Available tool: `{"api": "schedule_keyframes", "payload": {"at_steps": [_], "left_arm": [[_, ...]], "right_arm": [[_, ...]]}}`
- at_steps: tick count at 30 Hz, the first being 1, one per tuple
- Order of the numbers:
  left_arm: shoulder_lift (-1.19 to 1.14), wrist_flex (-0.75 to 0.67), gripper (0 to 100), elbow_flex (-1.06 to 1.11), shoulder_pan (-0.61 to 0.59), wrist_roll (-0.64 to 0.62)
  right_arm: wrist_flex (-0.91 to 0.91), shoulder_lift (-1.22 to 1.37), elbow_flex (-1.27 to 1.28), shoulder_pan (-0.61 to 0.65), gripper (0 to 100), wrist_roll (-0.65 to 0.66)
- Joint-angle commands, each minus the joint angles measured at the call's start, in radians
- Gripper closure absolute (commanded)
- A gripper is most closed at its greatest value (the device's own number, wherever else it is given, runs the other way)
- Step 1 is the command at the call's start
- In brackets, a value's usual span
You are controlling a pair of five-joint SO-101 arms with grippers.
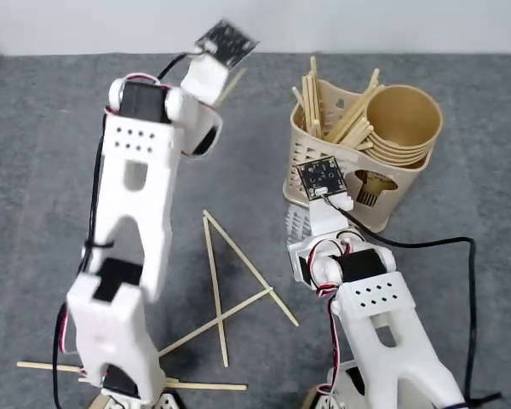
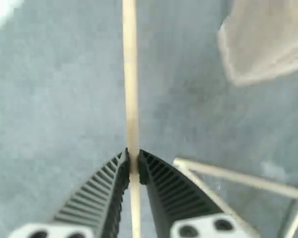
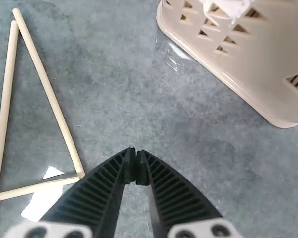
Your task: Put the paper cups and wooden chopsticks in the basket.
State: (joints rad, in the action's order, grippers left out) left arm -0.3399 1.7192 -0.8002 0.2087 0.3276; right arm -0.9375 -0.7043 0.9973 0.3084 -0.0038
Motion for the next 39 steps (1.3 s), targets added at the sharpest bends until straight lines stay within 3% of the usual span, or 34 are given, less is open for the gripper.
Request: {"api": "schedule_keyframes", "payload": {"at_steps": [1,13,20,31,39], "left_arm": [[0.186,-0.109,99,-0.018,0.075,-0.084],[0.267,-0.628,99,-0.012,0.259,-0.353],[0.173,-0.89,99,-0.008,0.282,-0.545],[-0.006,-0.908,98,-0.015,0.296,-0.583],[-0.028,-0.824,89,-0.038,0.298,-0.586]], "right_arm": [[0.001,-0.025,-0.006,-0.005,99.0,0.011],[0.001,-0.025,-0.006,-0.005,99.0,0.011],[0.001,-0.025,-0.006,-0.005,99.0,0.011],[0.001,-0.025,-0.006,-0.005,99.0,0.011],[0.001,-0.025,-0.006,-0.005,99.0,0.011]]}}
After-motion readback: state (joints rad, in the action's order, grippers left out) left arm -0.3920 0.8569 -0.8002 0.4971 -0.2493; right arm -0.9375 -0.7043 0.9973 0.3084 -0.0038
